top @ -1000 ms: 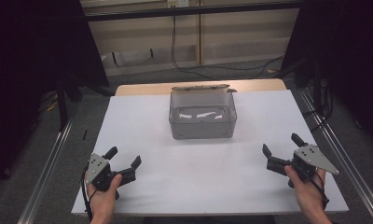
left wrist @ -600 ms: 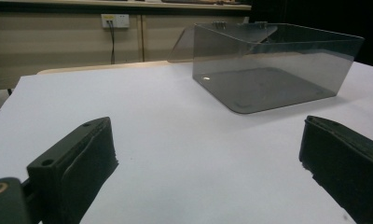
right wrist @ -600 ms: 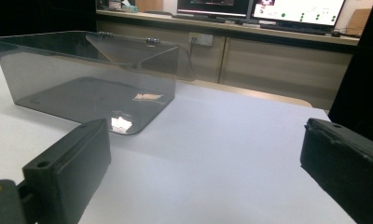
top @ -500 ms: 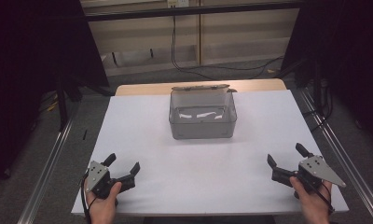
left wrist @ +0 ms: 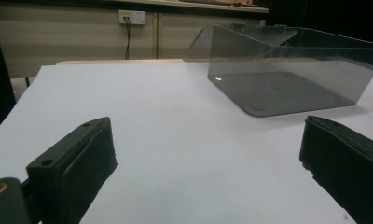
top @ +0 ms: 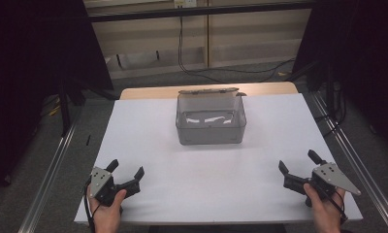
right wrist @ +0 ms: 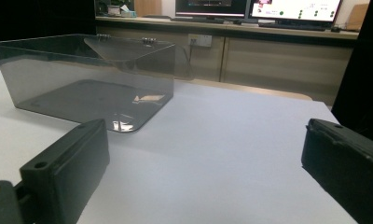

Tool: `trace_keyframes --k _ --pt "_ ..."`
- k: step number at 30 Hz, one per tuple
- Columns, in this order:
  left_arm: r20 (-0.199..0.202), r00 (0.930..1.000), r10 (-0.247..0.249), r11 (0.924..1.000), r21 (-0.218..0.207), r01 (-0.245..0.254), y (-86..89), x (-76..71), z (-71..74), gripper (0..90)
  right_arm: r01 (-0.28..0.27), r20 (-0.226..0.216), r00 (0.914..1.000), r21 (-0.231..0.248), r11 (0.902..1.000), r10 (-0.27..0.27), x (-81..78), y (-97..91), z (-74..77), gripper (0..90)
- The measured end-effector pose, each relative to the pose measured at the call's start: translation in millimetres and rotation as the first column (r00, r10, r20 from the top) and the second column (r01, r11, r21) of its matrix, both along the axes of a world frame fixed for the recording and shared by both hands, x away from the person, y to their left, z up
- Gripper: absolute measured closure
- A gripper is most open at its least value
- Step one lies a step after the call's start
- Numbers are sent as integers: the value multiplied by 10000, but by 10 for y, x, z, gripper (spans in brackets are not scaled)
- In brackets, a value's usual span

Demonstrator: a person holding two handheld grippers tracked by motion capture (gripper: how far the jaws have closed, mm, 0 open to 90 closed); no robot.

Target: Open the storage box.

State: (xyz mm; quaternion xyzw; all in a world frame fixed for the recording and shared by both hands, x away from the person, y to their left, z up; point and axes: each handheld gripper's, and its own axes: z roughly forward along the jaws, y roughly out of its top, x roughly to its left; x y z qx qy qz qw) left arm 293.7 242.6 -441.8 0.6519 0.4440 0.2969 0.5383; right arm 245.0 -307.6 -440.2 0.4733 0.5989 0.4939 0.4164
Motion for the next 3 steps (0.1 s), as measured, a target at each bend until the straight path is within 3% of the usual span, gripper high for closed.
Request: trace_keyframes --k 3 --pt "-51 10000 37 10000 -27 -37 -1 13 -6 29 -124 -35 9999 72 9999 125 3 5 1 0"
